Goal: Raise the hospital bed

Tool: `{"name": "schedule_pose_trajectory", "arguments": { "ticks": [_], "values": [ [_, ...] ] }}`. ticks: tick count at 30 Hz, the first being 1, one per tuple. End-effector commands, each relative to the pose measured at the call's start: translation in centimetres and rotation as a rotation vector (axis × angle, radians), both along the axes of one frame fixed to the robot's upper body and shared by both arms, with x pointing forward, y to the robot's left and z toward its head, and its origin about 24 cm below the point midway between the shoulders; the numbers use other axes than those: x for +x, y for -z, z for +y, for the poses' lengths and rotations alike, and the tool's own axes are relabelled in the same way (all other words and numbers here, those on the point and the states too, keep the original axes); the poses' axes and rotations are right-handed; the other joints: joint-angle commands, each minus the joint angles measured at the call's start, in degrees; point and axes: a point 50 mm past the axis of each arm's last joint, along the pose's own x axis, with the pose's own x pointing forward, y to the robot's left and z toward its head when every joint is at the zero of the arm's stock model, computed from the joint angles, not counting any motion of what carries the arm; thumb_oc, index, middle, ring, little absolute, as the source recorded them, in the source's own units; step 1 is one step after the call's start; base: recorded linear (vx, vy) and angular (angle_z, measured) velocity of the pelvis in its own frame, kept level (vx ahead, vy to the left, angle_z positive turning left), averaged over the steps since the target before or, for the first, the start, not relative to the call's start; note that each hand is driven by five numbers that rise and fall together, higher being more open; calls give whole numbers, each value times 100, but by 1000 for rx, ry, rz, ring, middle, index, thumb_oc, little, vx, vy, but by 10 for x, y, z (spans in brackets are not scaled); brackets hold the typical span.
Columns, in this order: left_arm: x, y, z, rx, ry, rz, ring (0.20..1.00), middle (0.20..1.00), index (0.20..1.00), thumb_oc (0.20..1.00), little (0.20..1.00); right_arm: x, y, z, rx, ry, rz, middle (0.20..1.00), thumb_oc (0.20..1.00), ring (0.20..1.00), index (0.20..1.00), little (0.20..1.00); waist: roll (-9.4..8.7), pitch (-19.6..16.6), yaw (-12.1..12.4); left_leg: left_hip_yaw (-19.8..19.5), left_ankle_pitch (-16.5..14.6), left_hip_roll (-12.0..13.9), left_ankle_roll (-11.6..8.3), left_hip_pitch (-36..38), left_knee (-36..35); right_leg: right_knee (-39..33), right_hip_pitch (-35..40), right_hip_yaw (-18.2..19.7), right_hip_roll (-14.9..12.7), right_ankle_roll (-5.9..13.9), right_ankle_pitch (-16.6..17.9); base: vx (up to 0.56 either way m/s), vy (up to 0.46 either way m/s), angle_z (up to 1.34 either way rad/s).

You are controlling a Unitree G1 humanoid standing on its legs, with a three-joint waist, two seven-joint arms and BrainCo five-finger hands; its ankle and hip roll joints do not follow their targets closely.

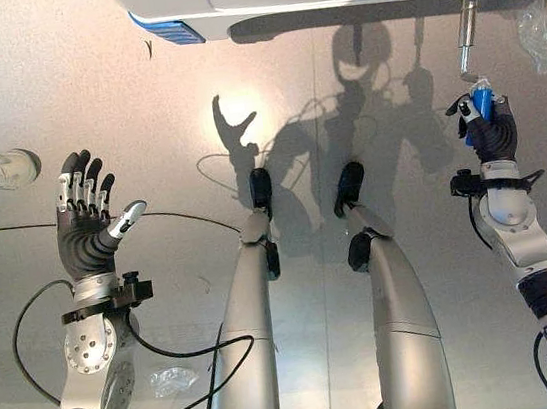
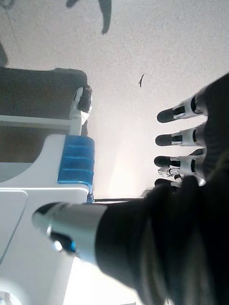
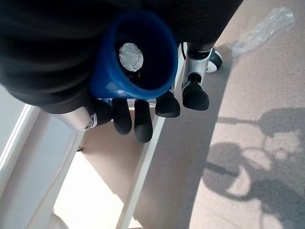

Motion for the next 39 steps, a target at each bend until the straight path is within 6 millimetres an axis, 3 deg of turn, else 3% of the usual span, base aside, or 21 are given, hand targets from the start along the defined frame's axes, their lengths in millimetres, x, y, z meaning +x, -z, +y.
{"name": "schedule_pose_trajectory", "arguments": {
  "ticks": [1, 7, 15, 20, 23, 24, 26, 27, 28, 30, 35, 37, 39],
  "values": [
    [-10, -5, 7, -67, -42, -75, 1000, 1000, 1000, 1000, 1000, -55, -49, -101, 326, 516, -413, 200, 200, 200, 200, 200, 501, -147, -323, -285, 182, 80, -128, 259, -876, 409, -221, -196, 128, 396, -38, 0, 0, 0],
    [-10, -6, 6, -58, -44, -76, 1000, 1000, 1000, 1000, 1000, -49, -50, -115, 290, 623, -337, 200, 200, 200, 200, 200, 524, -147, -285, -290, 200, 96, -137, 273, -909, 431, -238, -190, 130, 387, -45, 0, 0, 0],
    [-10, -5, 1, -31, -9, -56, 1000, 1000, 1000, 1000, 1000, -43, -37, -151, 207, 810, -62, 200, 200, 200, 200, 200, 534, -146, -212, -275, 226, 107, -168, 294, -948, 468, -251, -226, 117, 371, -36, 0, 0, 0],
    [-10, -4, -1, -34, 4, -48, 1000, 1000, 1000, 1000, 1000, -40, -36, -158, 231, 832, -15, 200, 200, 200, 200, 200, 571, -146, -195, -265, 235, 103, -169, 305, -981, 473, -267, -231, 115, 371, -30, 0, 0, 0],
    [-9, -3, -2, -31, 8, -43, 1000, 1000, 1000, 1000, 1000, -38, -28, -161, 208, 823, 67, 200, 200, 200, 200, 200, 574, -145, -168, -267, 247, 110, -174, 318, -1002, 474, -275, -227, 114, 370, -26, 0, 0, 0],
    [-8, -2, -3, -26, 23, -31, 1000, 1000, 1000, 1000, 1000, -36, -11, -164, 186, 828, 206, 200, 200, 200, 200, 200, 564, -145, -119, -261, 260, 112, -174, 319, -1012, 474, -270, -242, 99, 364, -15, 0, 0, 0],
    [-6, -2, -4, -25, 31, -30, 1000, 1000, 1000, 1000, 1000, -33, -6, -165, 198, 824, 252, 200, 200, 200, 200, 200, 571, -144, -109, -259, 265, 107, -175, 315, -1015, 470, -273, -246, 99, 362, -12, 0, 0, 0],
    [-4, -3, -8, -17, 55, -25, 1000, 1000, 1000, 1000, 1000, -23, -5, -162, 112, 826, 377, 200, 200, 200, 200, 200, 622, -144, -23, -252, 275, 88, -171, 298, -999, 482, -274, -261, 76, 358, -4, 0, 0, 0],
    [-4, -2, -7, -20, 52, -26, 1000, 1000, 1000, 1000, 1000, -22, -7, -162, 109, 825, 376, 200, 200, 200, 200, 200, 629, -143, -43, -252, 273, 90, -171, 293, -998, 480, -278, -261, 77, 358, -3, 0, 0, 0],
    [-1, -4, -12, -27, 79, -33, 1000, 1000, 1000, 1000, 1000, -10, 8, -152, 9, 797, 558, 200, 200, 200, 200, 200, 722, -143, 65, -242, 271, 70, -158, 270, -954, 489, -276, -280, 53, 354, 3, 0, 0, 0],
    [4, -7, -21, -50, 119, -50, 1000, 1000, 1000, 1000, 1000, 10, 17, -131, 37, 727, 640, 200, 200, 200, 200, 200, 882, -143, 232, -277, 262, 29, -137, 231, -857, 558, -280, -282, 28, 352, -32, 0, 1, 1],
    [7, -13, -25, -51, 134, -76, 1000, 1000, 1000, 1000, 1000, 28, 26, -105, 36, 645, 685, 200, 200, 200, 200, 200, 969, -143, 345, -285, 256, 3, -119, 228, -824, 648, -309, -291, 8, 345, -68, 2, 8, 5],
    [8, -15, -25, -47, 133, -83, 1000, 1000, 1000, 1000, 1000, 31, 28, -101, 32, 631, 704, 200, 200, 200, 200, 200, 991, -143, 373, -286, 256, -8, -115, 227, -809, 669, -312, -285, 4, 341, -81, 7, 18, 8]
  ]
}}
